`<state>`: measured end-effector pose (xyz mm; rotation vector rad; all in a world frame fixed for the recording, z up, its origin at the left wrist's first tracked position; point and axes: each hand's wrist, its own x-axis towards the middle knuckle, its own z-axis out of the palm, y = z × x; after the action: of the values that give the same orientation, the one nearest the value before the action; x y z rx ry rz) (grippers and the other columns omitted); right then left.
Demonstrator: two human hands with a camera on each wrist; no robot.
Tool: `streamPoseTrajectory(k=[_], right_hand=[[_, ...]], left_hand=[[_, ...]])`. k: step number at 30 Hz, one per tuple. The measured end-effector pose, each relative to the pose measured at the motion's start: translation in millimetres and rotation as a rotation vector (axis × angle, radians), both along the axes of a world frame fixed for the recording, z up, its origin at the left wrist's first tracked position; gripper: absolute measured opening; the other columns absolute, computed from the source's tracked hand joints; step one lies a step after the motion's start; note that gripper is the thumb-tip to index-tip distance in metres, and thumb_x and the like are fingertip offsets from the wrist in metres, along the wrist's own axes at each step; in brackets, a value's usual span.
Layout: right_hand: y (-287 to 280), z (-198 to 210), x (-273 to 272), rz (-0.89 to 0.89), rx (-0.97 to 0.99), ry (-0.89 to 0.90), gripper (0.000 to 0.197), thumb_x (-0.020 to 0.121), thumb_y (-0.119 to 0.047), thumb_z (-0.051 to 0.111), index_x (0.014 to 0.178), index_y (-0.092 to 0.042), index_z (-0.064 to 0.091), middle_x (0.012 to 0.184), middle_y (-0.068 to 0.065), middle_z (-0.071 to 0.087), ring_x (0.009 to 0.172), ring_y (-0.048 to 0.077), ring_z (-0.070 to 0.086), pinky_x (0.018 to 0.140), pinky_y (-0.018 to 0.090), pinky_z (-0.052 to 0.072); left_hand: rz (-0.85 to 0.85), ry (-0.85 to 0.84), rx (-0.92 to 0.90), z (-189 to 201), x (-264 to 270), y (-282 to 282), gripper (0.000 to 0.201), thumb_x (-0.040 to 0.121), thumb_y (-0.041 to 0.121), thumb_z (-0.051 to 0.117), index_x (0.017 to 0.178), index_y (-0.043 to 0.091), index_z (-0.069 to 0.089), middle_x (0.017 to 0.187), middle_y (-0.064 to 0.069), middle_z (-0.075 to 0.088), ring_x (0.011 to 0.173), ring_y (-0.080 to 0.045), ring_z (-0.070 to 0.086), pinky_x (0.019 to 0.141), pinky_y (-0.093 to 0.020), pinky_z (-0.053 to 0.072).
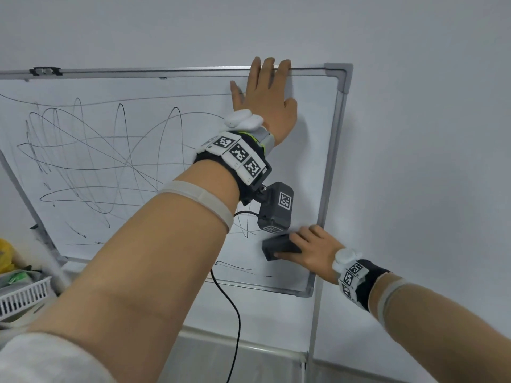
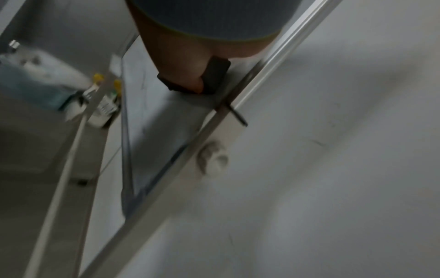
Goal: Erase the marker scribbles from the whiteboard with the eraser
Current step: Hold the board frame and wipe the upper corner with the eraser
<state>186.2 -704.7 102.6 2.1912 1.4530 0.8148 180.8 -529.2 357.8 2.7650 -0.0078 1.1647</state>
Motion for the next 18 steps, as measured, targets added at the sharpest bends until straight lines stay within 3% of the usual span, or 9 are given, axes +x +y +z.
streamPoseTrajectory(k=[3,5,6,8,10,13,14,16,18], right_hand=[[9.9,13.0,-6.0,-0.074,0.056,0.029,0.071,0.079,-0.006,0.045,0.145,-0.033,0.052,0.113,0.012,0.061,0.101,0.036,0.057,0.084,0.046,0.045],[12.0,4.3,-9.1,-0.052,0.024,0.01,0.07,0.078,-0.006,0.058,0.143,-0.034,0.054,0.112,0.011,0.06,0.1,0.035,0.057,0.084,0.045,0.044],[12.8,-5.0,-8.5,-0.03,-0.017,0.021,0.073,0.075,-0.007,0.067,0.141,-0.035,0.055,0.111,0.011,0.059,0.1,0.034,0.055,0.084,0.045,0.044],[16.6,-24.1,-8.0,-0.018,-0.126,0.062,0.079,0.069,-0.011,0.081,0.139,-0.039,0.056,0.11,0.008,0.057,0.098,0.032,0.051,0.082,0.043,0.045],[20.5,-30.9,-9.8,-0.005,-0.18,0.093,0.079,0.068,-0.016,0.086,0.136,-0.043,0.057,0.112,0.007,0.055,0.098,0.032,0.05,0.083,0.042,0.045],[35.6,-34.2,-11.0,0.096,-0.172,0.075,0.065,0.074,-0.014,0.078,0.13,-0.042,0.062,0.116,0.007,0.056,0.101,0.033,0.054,0.084,0.043,0.045],[40.1,-34.3,-10.8,0.12,-0.167,0.056,0.06,0.076,-0.013,0.074,0.128,-0.041,0.063,0.117,0.007,0.057,0.103,0.033,0.055,0.085,0.043,0.045],[48.4,-41.0,-5.3,0.158,-0.195,0.031,0.053,0.081,-0.01,0.067,0.125,-0.039,0.063,0.12,0.006,0.057,0.106,0.033,0.055,0.087,0.042,0.042],[51.2,-51.7,1.8,0.194,-0.27,0.013,0.05,0.082,-0.01,0.067,0.121,-0.041,0.063,0.121,0.004,0.054,0.106,0.032,0.054,0.086,0.04,0.041]], left_hand=[[-0.019,-0.009,-0.029,-6.5,-9.2,1.0,0.073,0.091,0.031,0.038,0.16,0.032,0.013,0.169,0.002,0.006,0.156,-0.021,-0.002,0.122,-0.059,0.002],[-0.069,-0.069,-0.12,-23.2,-20.0,5.9,0.076,0.089,0.03,0.044,0.159,0.032,0.017,0.168,-0.001,0.011,0.156,-0.024,0.004,0.124,-0.054,0.006],[-0.087,-0.128,-0.194,-36.2,-27.6,13.3,0.075,0.086,0.028,0.048,0.158,0.03,0.023,0.166,-0.004,0.02,0.154,-0.026,0.014,0.123,-0.051,0.014],[-0.044,-0.298,-0.334,-71.2,-44.4,35.1,0.065,0.081,0.027,0.052,0.145,0.023,0.043,0.147,-0.007,0.044,0.133,-0.026,0.043,0.105,-0.043,0.038],[0.066,-0.398,-0.489,-111.0,-56.0,57.5,0.043,0.083,0.025,0.053,0.125,0.015,0.051,0.122,-0.006,0.051,0.107,-0.025,0.053,0.085,-0.037,0.043],[0.284,-0.22,-1.022,-199.7,-66.3,96.2,0.022,0.089,0.021,0.052,0.107,0.012,0.045,0.114,-0.009,0.05,0.097,-0.032,0.058,0.084,-0.043,0.049],[0.414,-0.067,-1.219,-237.2,-68.0,108.4,0.024,0.09,0.022,0.052,0.111,0.011,0.045,0.121,-0.013,0.053,0.105,-0.036,0.059,0.091,-0.043,0.048],[0.592,0.218,-1.516,-310.0,-73.7,123.4,0.05,0.088,0.033,0.05,0.13,0.006,0.041,0.136,-0.018,0.052,0.122,-0.039,0.055,0.105,-0.046,0.044],[0.576,0.308,-1.822,-363.3,-81.2,125.5,0.058,0.084,0.038,0.048,0.133,0.008,0.039,0.125,-0.017,0.058,0.117,-0.036,0.059,0.096,-0.05,0.052]])
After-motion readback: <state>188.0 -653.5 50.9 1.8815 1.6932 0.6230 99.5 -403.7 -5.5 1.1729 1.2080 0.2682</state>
